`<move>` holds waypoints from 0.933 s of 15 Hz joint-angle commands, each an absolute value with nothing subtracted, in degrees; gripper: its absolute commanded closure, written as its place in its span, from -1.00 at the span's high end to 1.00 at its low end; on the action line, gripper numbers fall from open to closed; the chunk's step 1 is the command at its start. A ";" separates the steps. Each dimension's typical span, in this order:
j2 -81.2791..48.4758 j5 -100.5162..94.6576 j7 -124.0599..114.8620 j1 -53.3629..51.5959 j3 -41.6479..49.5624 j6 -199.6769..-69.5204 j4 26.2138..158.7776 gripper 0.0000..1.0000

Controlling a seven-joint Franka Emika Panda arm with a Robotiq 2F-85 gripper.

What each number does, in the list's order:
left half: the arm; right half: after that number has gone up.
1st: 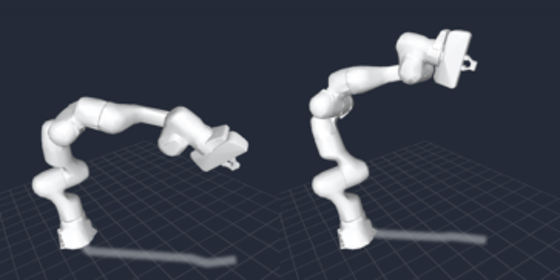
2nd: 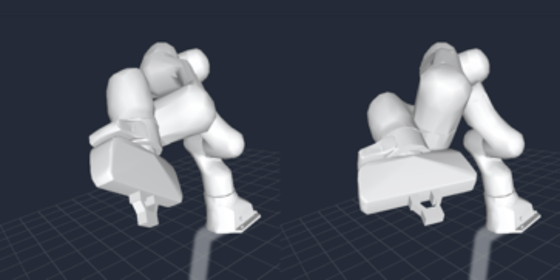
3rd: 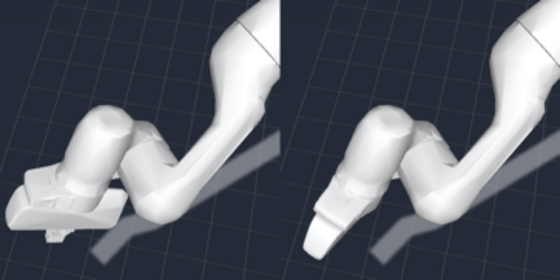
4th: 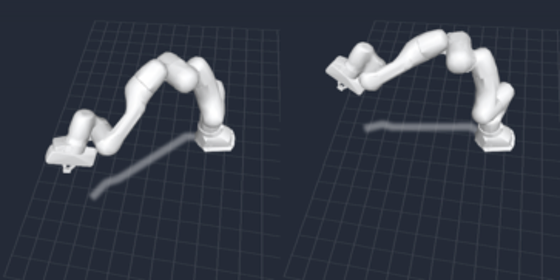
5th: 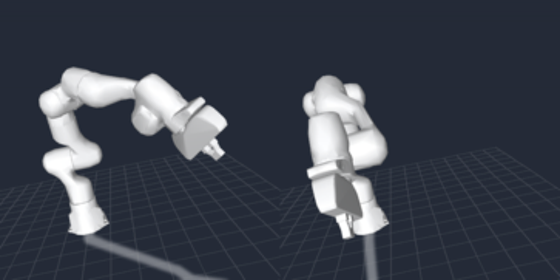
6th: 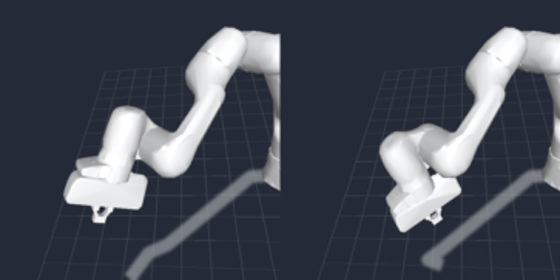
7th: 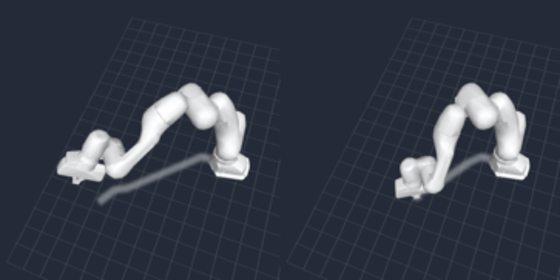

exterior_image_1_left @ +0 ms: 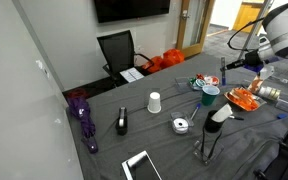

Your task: Put the marker into the cup

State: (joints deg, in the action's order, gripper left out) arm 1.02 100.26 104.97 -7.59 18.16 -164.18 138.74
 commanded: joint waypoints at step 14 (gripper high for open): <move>-23.43 123.89 123.67 -7.68 18.07 -156.56 127.07 -0.92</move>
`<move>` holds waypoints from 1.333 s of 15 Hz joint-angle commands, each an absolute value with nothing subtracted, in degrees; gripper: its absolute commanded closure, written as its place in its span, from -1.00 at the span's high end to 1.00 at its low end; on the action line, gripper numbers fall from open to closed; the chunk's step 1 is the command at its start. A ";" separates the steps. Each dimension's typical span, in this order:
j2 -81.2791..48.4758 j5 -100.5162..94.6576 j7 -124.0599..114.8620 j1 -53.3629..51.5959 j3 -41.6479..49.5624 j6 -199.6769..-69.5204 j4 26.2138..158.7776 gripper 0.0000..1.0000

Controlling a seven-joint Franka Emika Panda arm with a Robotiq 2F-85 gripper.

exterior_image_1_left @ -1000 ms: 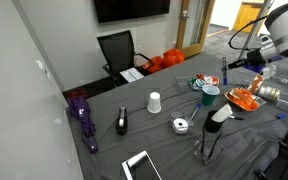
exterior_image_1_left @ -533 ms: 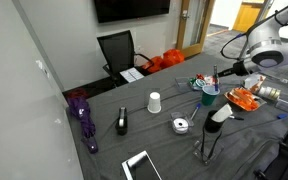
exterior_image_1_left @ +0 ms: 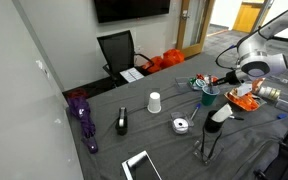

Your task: Put the marker into the cup

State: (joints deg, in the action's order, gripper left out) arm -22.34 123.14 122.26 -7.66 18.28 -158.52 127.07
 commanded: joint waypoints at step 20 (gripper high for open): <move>-16.29 117.90 123.21 -10.86 17.16 -155.79 137.22 -0.13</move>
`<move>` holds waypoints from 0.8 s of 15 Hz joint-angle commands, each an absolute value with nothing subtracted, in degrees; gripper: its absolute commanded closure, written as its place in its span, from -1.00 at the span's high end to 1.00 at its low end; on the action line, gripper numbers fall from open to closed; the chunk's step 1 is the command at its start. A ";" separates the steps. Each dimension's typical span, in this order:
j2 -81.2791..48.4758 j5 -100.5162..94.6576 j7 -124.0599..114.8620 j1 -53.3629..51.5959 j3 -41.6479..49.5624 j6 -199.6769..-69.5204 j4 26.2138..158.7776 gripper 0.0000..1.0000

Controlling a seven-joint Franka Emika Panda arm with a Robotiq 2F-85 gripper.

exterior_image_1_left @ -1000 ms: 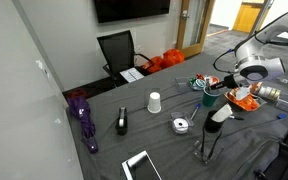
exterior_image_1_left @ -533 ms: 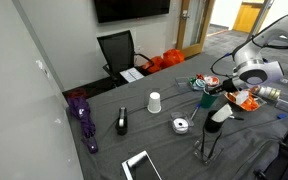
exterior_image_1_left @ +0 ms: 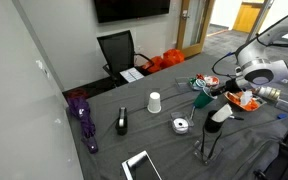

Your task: Put the marker into the cup

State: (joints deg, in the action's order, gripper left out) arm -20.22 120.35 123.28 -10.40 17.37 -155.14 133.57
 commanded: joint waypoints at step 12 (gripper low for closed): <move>-15.39 114.24 119.47 -11.86 17.18 -158.46 136.94 -1.00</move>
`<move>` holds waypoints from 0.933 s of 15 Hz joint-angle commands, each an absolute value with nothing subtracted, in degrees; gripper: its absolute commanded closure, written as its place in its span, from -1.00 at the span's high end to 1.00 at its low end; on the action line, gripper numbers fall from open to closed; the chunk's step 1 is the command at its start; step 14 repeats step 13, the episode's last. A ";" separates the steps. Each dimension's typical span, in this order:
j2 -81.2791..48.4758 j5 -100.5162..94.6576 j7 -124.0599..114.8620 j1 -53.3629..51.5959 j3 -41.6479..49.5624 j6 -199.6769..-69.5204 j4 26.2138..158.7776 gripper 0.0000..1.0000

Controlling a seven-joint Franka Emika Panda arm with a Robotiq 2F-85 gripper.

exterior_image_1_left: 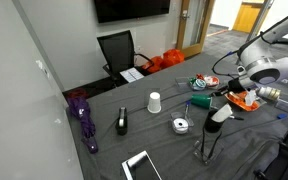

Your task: Put the marker into the cup

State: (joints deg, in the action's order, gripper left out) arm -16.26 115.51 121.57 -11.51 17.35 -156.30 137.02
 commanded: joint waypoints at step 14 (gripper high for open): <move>-10.90 55.18 70.78 -15.86 20.56 -162.94 151.18 -1.00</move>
